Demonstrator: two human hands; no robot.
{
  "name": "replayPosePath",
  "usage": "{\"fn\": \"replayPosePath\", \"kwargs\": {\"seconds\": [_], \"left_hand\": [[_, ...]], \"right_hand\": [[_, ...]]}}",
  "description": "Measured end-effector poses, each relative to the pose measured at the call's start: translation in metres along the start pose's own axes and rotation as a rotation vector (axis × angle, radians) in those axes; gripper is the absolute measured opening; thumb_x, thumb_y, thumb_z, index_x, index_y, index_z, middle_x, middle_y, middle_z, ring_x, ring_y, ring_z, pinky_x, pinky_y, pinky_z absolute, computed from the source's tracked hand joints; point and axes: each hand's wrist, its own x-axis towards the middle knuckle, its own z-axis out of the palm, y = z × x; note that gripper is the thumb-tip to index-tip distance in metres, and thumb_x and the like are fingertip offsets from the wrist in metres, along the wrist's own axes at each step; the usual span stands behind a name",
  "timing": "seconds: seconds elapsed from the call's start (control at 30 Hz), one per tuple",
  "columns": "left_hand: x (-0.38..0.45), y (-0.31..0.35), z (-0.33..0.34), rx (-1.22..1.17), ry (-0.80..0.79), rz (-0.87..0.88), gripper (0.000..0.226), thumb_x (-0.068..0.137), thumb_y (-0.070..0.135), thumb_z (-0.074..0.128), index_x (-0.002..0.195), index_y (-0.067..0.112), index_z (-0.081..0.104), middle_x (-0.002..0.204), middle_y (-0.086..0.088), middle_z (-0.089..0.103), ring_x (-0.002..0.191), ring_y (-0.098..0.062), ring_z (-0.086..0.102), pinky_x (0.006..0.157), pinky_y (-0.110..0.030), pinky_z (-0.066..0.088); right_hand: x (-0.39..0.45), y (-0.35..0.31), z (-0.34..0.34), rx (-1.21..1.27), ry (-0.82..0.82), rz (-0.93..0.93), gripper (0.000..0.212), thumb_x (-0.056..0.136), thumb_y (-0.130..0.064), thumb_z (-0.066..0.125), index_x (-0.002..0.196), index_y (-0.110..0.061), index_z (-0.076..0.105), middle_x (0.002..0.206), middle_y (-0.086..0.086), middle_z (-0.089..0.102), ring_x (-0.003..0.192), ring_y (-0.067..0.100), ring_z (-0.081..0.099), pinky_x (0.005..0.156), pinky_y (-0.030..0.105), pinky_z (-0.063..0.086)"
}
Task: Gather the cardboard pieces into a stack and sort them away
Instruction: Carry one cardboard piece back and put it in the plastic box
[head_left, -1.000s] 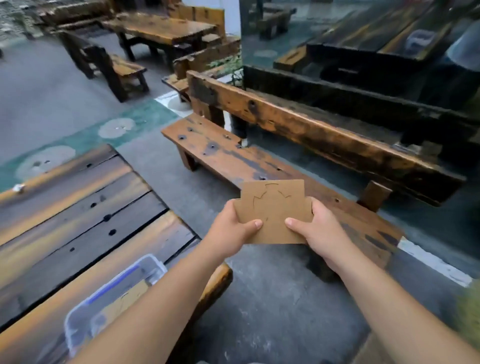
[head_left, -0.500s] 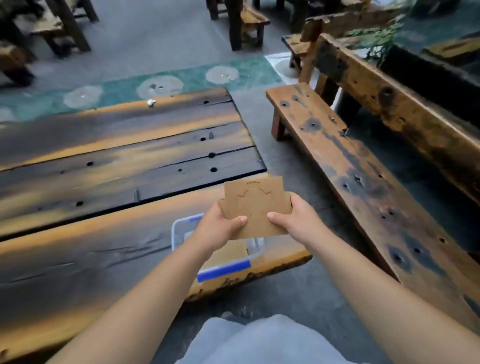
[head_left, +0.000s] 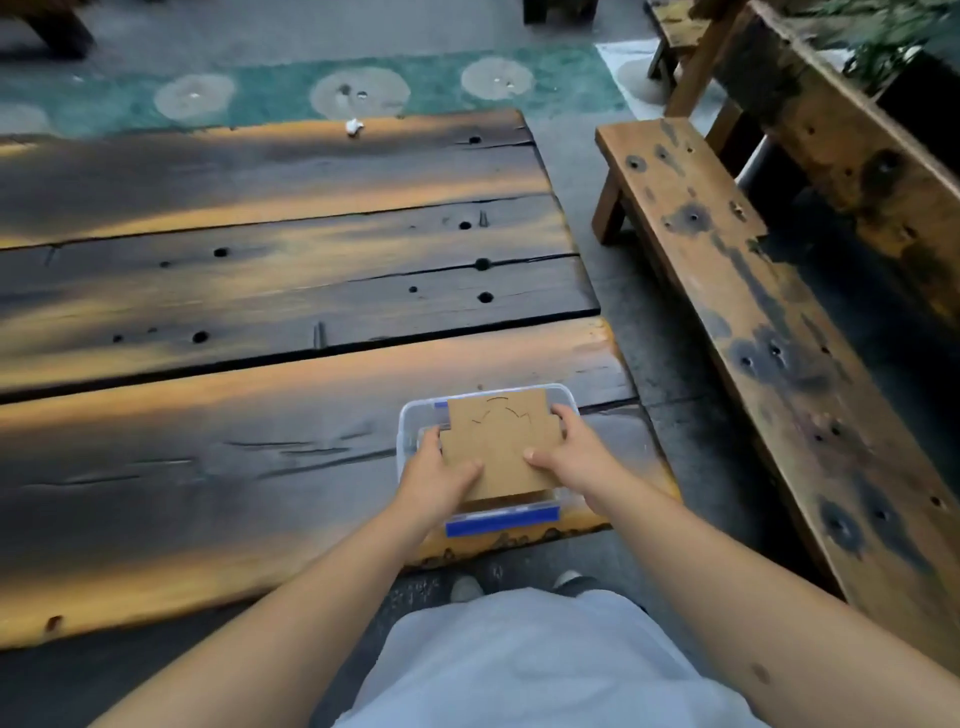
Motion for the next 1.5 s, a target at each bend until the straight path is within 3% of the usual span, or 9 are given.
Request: {"fn": "replayPosePath", "kwargs": {"seconds": [0.2, 0.33, 0.6, 0.83, 1.0, 1.17, 1.37, 1.43, 1.5], "left_hand": [[0.015, -0.013, 0.006, 0.068, 0.008, -0.049, 0.043, 0.086, 0.025, 0.066, 0.125, 0.024, 0.049, 0.12, -0.002, 0.064, 0.104, -0.021, 0.063, 0.092, -0.042, 0.054], [0.024, -0.015, 0.009, 0.295, -0.032, -0.104, 0.049, 0.086, 0.028, 0.065, 0.13, 0.018, 0.046, 0.123, -0.006, 0.063, 0.104, -0.024, 0.059, 0.084, -0.03, 0.047], [0.035, -0.019, 0.005, 0.324, -0.129, -0.188, 0.045, 0.085, 0.026, 0.065, 0.124, 0.016, 0.046, 0.11, -0.007, 0.062, 0.097, -0.024, 0.061, 0.081, -0.034, 0.052], [0.037, -0.033, 0.009, -0.193, -0.16, -0.404, 0.049, 0.086, 0.033, 0.068, 0.126, 0.012, 0.049, 0.126, -0.009, 0.062, 0.108, -0.027, 0.062, 0.097, -0.046, 0.051], [0.038, -0.029, 0.011, -0.275, -0.152, -0.476, 0.047, 0.086, 0.04, 0.063, 0.125, 0.017, 0.051, 0.117, -0.003, 0.064, 0.098, -0.017, 0.061, 0.071, -0.032, 0.048], [0.041, -0.025, 0.007, -0.392, -0.216, -0.514, 0.039, 0.089, 0.043, 0.06, 0.121, 0.021, 0.056, 0.109, -0.002, 0.067, 0.1, -0.02, 0.064, 0.068, -0.032, 0.049], [0.042, -0.014, 0.003, -0.238, -0.202, -0.47, 0.055, 0.087, 0.051, 0.059, 0.131, 0.021, 0.045, 0.103, 0.007, 0.06, 0.087, -0.011, 0.058, 0.058, -0.026, 0.043], [0.043, -0.009, -0.002, -0.038, -0.124, -0.337, 0.061, 0.088, 0.049, 0.058, 0.138, 0.021, 0.037, 0.106, 0.011, 0.055, 0.08, -0.005, 0.053, 0.054, -0.02, 0.039], [0.044, -0.006, -0.007, 0.217, -0.068, -0.134, 0.063, 0.088, 0.046, 0.059, 0.141, 0.019, 0.035, 0.128, 0.001, 0.052, 0.095, -0.014, 0.055, 0.066, -0.02, 0.042]], "right_hand": [[0.018, 0.013, 0.006, -0.137, -0.032, 0.053, 0.053, 0.079, -0.015, 0.077, 0.117, -0.029, 0.043, 0.121, 0.005, 0.061, 0.11, 0.025, 0.058, 0.097, 0.048, 0.05], [0.028, 0.017, 0.011, -0.291, -0.058, 0.099, 0.062, 0.079, -0.024, 0.078, 0.129, -0.022, 0.042, 0.126, 0.006, 0.06, 0.114, 0.027, 0.057, 0.099, 0.047, 0.048], [0.039, 0.026, 0.013, -0.425, -0.121, 0.166, 0.065, 0.081, -0.029, 0.076, 0.133, -0.02, 0.039, 0.13, 0.008, 0.057, 0.115, 0.028, 0.056, 0.097, 0.046, 0.05], [0.05, 0.035, 0.009, 0.061, -0.182, 0.386, 0.072, 0.071, -0.043, 0.079, 0.13, -0.023, 0.042, 0.122, 0.003, 0.06, 0.102, 0.026, 0.061, 0.091, 0.049, 0.053], [0.055, 0.038, 0.012, 0.127, -0.229, 0.436, 0.075, 0.068, -0.058, 0.075, 0.127, -0.021, 0.049, 0.12, 0.004, 0.063, 0.105, 0.027, 0.062, 0.095, 0.05, 0.05], [0.057, 0.038, 0.008, 0.098, -0.258, 0.411, 0.077, 0.067, -0.064, 0.072, 0.127, -0.02, 0.05, 0.119, 0.004, 0.063, 0.105, 0.026, 0.062, 0.093, 0.05, 0.051], [0.057, 0.033, 0.008, 0.037, -0.251, 0.393, 0.082, 0.074, -0.063, 0.069, 0.137, -0.019, 0.039, 0.13, 0.002, 0.053, 0.107, 0.023, 0.054, 0.084, 0.041, 0.049], [0.056, 0.028, 0.007, -0.027, -0.191, 0.329, 0.084, 0.076, -0.061, 0.068, 0.141, -0.019, 0.036, 0.131, -0.001, 0.051, 0.107, 0.022, 0.052, 0.08, 0.038, 0.049], [0.054, 0.024, 0.006, -0.099, -0.136, 0.208, 0.08, 0.077, -0.057, 0.07, 0.14, -0.021, 0.038, 0.134, 0.0, 0.055, 0.11, 0.021, 0.055, 0.087, 0.039, 0.05]]}}
